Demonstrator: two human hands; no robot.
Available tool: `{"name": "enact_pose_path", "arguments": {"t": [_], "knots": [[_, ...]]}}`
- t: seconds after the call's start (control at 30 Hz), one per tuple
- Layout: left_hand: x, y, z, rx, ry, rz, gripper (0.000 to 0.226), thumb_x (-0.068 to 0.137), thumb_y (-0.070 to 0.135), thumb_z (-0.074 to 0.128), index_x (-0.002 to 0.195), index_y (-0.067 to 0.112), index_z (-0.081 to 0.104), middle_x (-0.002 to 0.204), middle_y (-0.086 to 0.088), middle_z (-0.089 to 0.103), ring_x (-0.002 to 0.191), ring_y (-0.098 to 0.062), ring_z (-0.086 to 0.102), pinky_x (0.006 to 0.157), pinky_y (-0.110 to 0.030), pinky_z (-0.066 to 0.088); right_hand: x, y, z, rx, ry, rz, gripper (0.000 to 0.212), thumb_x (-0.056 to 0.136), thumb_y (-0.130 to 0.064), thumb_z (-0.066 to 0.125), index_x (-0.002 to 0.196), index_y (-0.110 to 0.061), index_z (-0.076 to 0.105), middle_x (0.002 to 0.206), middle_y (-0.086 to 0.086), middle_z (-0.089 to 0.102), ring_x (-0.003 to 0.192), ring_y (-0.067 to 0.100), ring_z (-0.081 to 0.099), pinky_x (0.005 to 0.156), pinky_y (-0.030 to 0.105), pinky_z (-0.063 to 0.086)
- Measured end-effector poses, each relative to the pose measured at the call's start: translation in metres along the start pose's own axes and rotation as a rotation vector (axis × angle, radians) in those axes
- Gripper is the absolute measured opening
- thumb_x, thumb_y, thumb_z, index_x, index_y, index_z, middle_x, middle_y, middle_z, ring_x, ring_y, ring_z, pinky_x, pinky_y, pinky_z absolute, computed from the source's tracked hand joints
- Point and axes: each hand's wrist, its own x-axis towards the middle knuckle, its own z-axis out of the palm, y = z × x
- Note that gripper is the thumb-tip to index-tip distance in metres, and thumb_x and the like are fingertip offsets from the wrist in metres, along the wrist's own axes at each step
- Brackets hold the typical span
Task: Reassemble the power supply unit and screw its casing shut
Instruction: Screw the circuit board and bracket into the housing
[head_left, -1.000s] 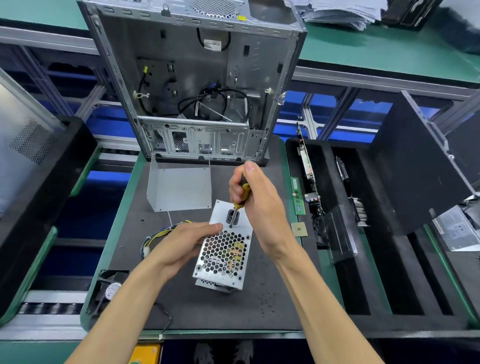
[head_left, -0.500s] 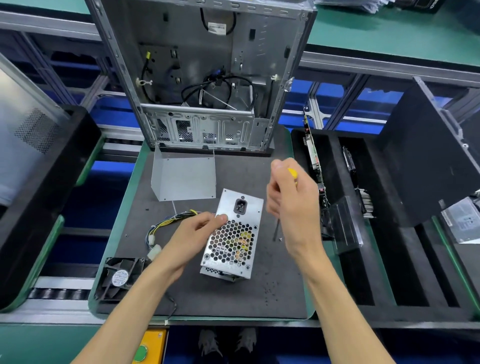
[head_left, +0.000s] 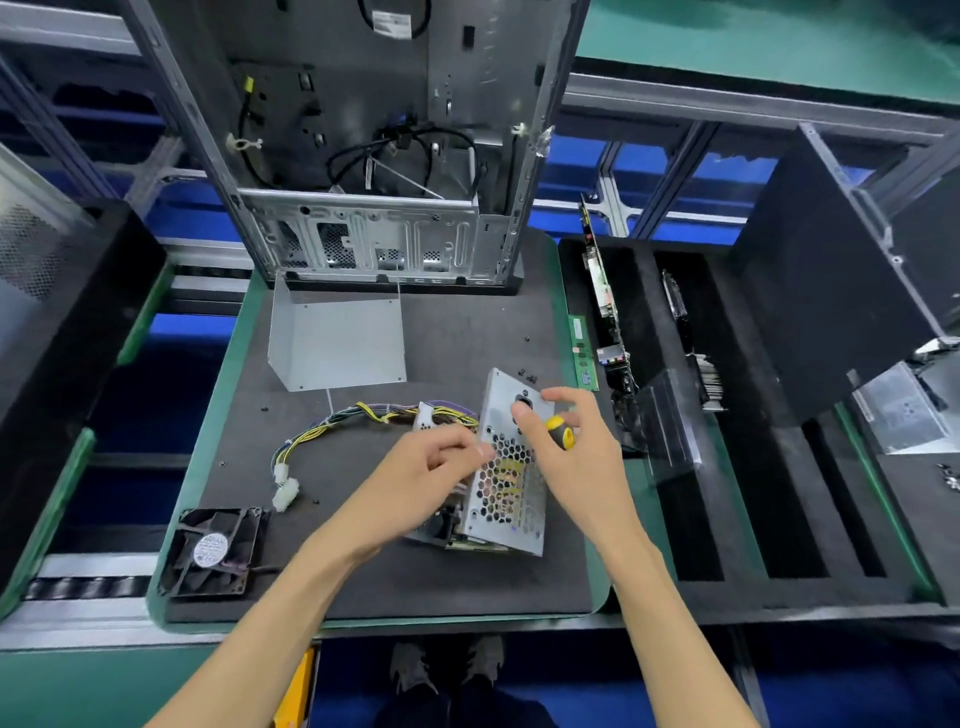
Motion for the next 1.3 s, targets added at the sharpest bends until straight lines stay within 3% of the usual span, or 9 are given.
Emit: {"name": "enact_pose_path", "arguments": {"t": [0.13, 0.27, 0.47, 0.57, 0.73, 0.77, 0.83, 0.93, 1.3], "knots": [[0.004, -0.011, -0.001, 0.093, 0.258, 0.106, 0.018, 0.100, 0.024, 0.059, 0.091, 0.030, 0.074, 0.092, 0.016, 0.075, 0.086, -0.001, 0.068, 0.077, -0.015, 0.051, 0.001, 0.005, -0.014, 0.002, -0.018, 0.033, 0.073, 0.064, -0.092, 0.056, 0.122, -0.047, 0.057, 0.089, -0.016, 0.056, 0.082, 0.004, 0.056, 0.072, 0.025, 0.043], [0.010, -0.048, -0.025, 0.298, 0.596, -0.103, 0.010, 0.092, 0.030, 0.069, 0.088, 0.028, 0.059, 0.085, 0.010, 0.066, 0.075, -0.002, 0.058, 0.077, -0.030, 0.051, 0.002, 0.012, -0.021, -0.048, -0.041, 0.081, 0.092, 0.056, -0.098, 0.053, 0.132, -0.046, 0.052, 0.104, -0.031, 0.047, 0.100, -0.007, 0.051, 0.080, 0.026, 0.041], [0.013, -0.072, -0.016, 0.336, 0.328, -0.385, 0.019, 0.092, 0.031, 0.071, 0.105, 0.018, 0.067, 0.094, -0.002, 0.072, 0.086, -0.019, 0.069, 0.075, -0.043, 0.062, 0.001, 0.041, -0.024, -0.039, -0.111, 0.161, 0.098, 0.074, -0.075, 0.073, 0.154, -0.034, 0.034, 0.139, -0.013, 0.052, 0.117, 0.002, 0.044, 0.095, 0.031, 0.040], [0.014, -0.064, -0.004, 0.326, 0.227, -0.283, 0.015, 0.101, 0.020, 0.058, 0.097, 0.022, 0.072, 0.087, 0.003, 0.076, 0.069, -0.008, 0.072, 0.058, -0.017, 0.056, 0.003, 0.052, -0.022, 0.021, -0.096, 0.158, 0.087, 0.083, -0.060, 0.074, 0.156, -0.034, 0.035, 0.152, -0.008, 0.047, 0.119, 0.000, 0.037, 0.096, 0.030, 0.036], [0.007, -0.050, 0.013, 0.313, 0.245, -0.323, 0.054, 0.106, 0.042, 0.034, 0.086, 0.002, 0.064, 0.079, -0.011, 0.071, 0.074, -0.026, 0.065, 0.078, -0.033, 0.052, 0.006, 0.059, -0.015, 0.117, -0.034, 0.186, 0.071, 0.093, -0.037, 0.070, 0.157, -0.031, 0.038, 0.123, -0.019, 0.059, 0.095, -0.008, 0.024, 0.090, 0.018, 0.026], [0.005, -0.048, 0.014, 0.315, 0.251, -0.323, 0.057, 0.103, 0.050, 0.036, 0.082, 0.004, 0.062, 0.071, -0.007, 0.068, 0.068, -0.020, 0.061, 0.076, -0.033, 0.051, 0.006, 0.060, -0.012, 0.130, -0.021, 0.197, 0.069, 0.095, -0.034, 0.069, 0.156, -0.032, 0.038, 0.114, -0.022, 0.060, 0.095, -0.006, 0.018, 0.105, 0.025, 0.034], [0.001, -0.045, 0.016, 0.364, 0.237, -0.266, 0.041, 0.098, 0.048, 0.053, 0.081, 0.013, 0.065, 0.071, 0.009, 0.070, 0.070, -0.006, 0.064, 0.076, -0.031, 0.053, 0.008, 0.061, -0.007, 0.138, -0.023, 0.200, 0.066, 0.096, -0.030, 0.067, 0.156, -0.032, 0.039, 0.099, -0.019, 0.061, 0.079, -0.003, 0.018, 0.078, 0.034, 0.055], [-0.004, -0.041, 0.010, 0.401, 0.262, -0.238, 0.010, 0.093, 0.020, 0.064, 0.089, 0.016, 0.072, 0.085, 0.009, 0.076, 0.082, -0.004, 0.071, 0.086, -0.036, 0.058, 0.011, 0.058, -0.002, 0.140, -0.051, 0.160, 0.065, 0.097, -0.026, 0.065, 0.156, -0.029, 0.040, 0.060, -0.021, 0.054, 0.038, 0.007, 0.042, 0.040, 0.019, 0.034], [-0.019, -0.036, -0.032, 0.562, 0.406, -0.338, 0.012, 0.081, 0.018, 0.070, 0.070, 0.021, 0.068, 0.068, 0.004, 0.073, 0.074, -0.017, 0.070, 0.077, -0.040, 0.058, 0.021, 0.050, 0.046, 0.196, -0.166, 0.142, 0.060, 0.098, -0.022, 0.062, 0.155, -0.023, 0.043, 0.047, -0.022, 0.043, 0.044, 0.005, 0.032, 0.044, 0.015, 0.030]]}}
